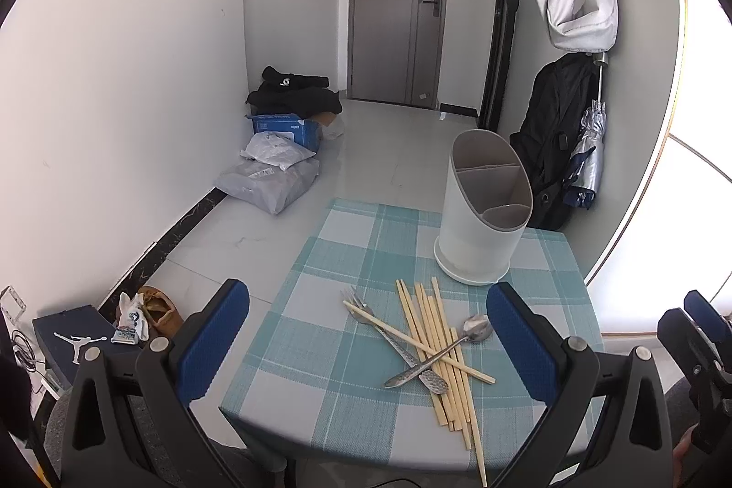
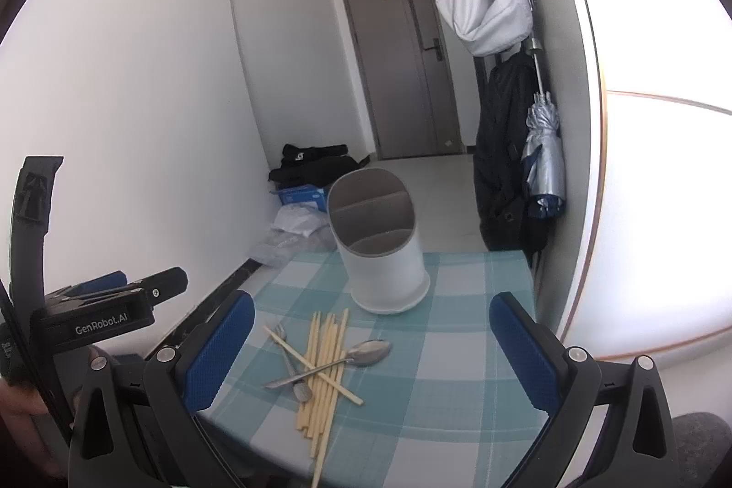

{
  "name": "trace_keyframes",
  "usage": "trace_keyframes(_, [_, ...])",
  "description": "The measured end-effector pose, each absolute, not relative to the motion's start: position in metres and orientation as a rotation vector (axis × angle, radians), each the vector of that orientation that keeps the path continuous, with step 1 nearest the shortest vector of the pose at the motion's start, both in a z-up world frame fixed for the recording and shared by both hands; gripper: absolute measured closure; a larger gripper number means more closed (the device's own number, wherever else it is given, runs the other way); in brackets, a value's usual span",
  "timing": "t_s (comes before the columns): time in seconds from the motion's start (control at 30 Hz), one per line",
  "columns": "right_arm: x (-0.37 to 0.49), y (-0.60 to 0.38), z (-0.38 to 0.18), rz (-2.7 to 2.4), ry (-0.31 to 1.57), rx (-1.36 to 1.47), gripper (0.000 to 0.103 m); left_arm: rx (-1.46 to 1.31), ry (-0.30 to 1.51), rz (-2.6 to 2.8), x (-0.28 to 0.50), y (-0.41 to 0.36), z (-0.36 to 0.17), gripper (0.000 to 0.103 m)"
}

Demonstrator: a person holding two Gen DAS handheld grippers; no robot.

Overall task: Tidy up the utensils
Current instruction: 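Lower the right gripper onto the silver spoon and close on its neck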

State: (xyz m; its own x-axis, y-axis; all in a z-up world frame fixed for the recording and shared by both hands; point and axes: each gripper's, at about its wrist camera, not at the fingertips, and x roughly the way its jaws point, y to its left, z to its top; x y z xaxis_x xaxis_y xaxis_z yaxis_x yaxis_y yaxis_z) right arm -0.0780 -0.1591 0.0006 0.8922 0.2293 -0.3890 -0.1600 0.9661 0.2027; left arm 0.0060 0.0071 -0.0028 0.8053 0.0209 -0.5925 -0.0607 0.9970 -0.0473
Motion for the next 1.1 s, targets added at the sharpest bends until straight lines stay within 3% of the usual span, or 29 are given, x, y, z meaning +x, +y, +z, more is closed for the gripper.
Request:
trace_keyframes(0.2, [-0.056,-0.162,-0.010,0.247,0.519,0.237,0.000,-0.119,0.715,0.057,0.027,0.026,-0.015,0.001])
trace_keyframes(0.47, [0.008,-0.145,-0.056,0.282,0.834,0.264,0.006,-0.222,0.803,0.116,0.059,0.067,-0.041,0.001])
trace_keyframes(0.6, [0.043,-0.138,-0.090,0.275,1.001,0.335,0.021,-0.243,0.824,0.123,0.067,0.079,-0.051,0.001])
trace_keyframes(0.7, [0.065,-0.132,-0.108,0.255,1.077,0.366,0.025,-0.250,0.835,0.128,0.072,0.085,-0.055,0.001])
trace_keyframes(0.9, [0.095,-0.119,-0.130,0.158,1.193,0.378,0.025,-0.276,0.850,0.124,0.079,0.096,-0.056,0.001])
trace_keyframes(1.1, [0.100,-0.087,-0.135,0.044,1.226,0.174,0.027,-0.303,0.874,0.140,0.084,0.106,-0.061,0.001])
